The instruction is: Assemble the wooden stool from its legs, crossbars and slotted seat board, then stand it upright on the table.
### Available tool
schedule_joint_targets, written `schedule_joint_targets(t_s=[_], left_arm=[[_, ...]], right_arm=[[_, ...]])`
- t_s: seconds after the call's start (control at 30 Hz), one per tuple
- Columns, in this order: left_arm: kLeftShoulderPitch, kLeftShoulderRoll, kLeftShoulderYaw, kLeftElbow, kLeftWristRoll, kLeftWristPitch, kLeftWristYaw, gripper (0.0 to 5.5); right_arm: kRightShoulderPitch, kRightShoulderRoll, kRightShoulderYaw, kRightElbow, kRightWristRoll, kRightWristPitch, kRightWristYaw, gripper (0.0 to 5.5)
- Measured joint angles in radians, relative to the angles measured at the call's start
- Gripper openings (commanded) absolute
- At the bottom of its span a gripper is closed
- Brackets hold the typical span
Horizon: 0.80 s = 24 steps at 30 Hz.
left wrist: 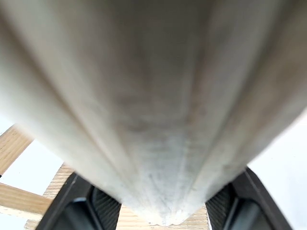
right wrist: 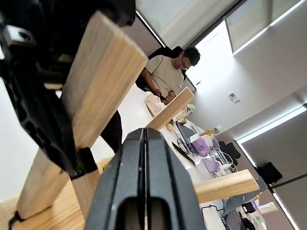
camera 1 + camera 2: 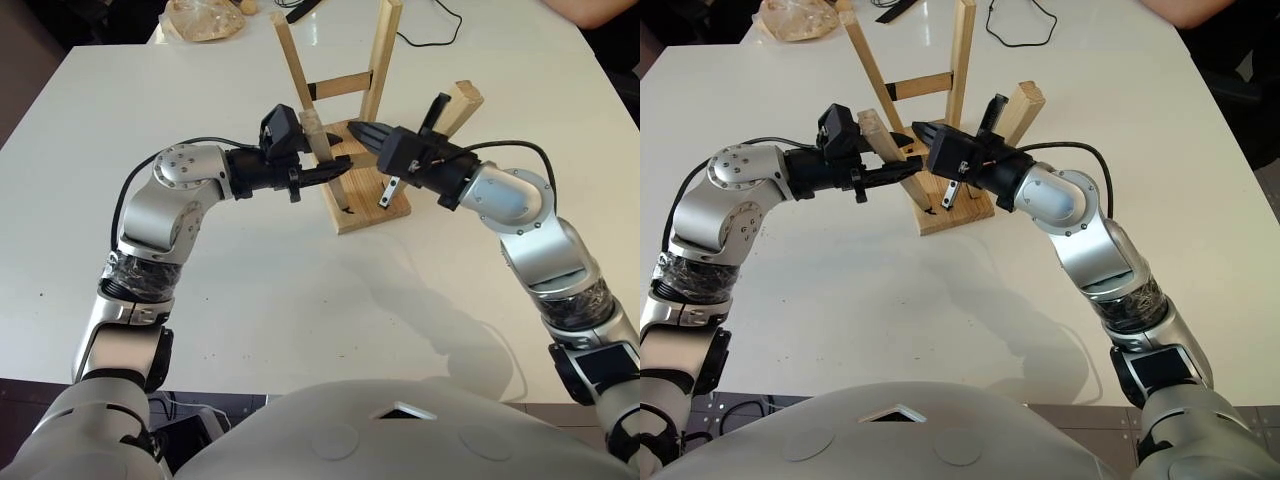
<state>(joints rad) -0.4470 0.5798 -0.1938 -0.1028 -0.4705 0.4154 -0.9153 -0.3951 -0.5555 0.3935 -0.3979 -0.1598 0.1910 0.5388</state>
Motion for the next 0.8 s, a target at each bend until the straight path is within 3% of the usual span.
schedule_joint_targets(t_s=[0.27, 0.43, 0.6, 0.7, 0.8], left_arm=[[0.029, 0.003, 0.006, -0.034, 0.0, 0.005, 0.024, 2.04], [0.027, 0.003, -0.003, -0.054, 0.005, 0.02, 0.04, 2.04], [-0.008, 0.006, -0.022, -0.054, 0.014, 0.055, 0.042, 2.04], [-0.045, 0.004, -0.049, -0.038, 0.019, 0.074, 0.039, 2.04], [-0.075, -0.003, -0.073, -0.004, 0.02, 0.075, 0.039, 2.04]], right_arm=[[0.06, 0.008, 0.073, 0.106, -0.15, -0.104, -0.014, 0.0], [0.058, 0.054, 0.048, 0.096, -0.139, -0.068, 0.004, 0.0], [-0.027, 0.143, -0.144, 0.019, 0.059, 0.057, 0.006, 0.0], [-0.138, 0.215, -0.339, -0.042, 0.282, 0.205, -0.022, 0.0], [-0.23, 0.125, -0.487, 0.024, 0.294, 0.216, -0.052, 0.0]])
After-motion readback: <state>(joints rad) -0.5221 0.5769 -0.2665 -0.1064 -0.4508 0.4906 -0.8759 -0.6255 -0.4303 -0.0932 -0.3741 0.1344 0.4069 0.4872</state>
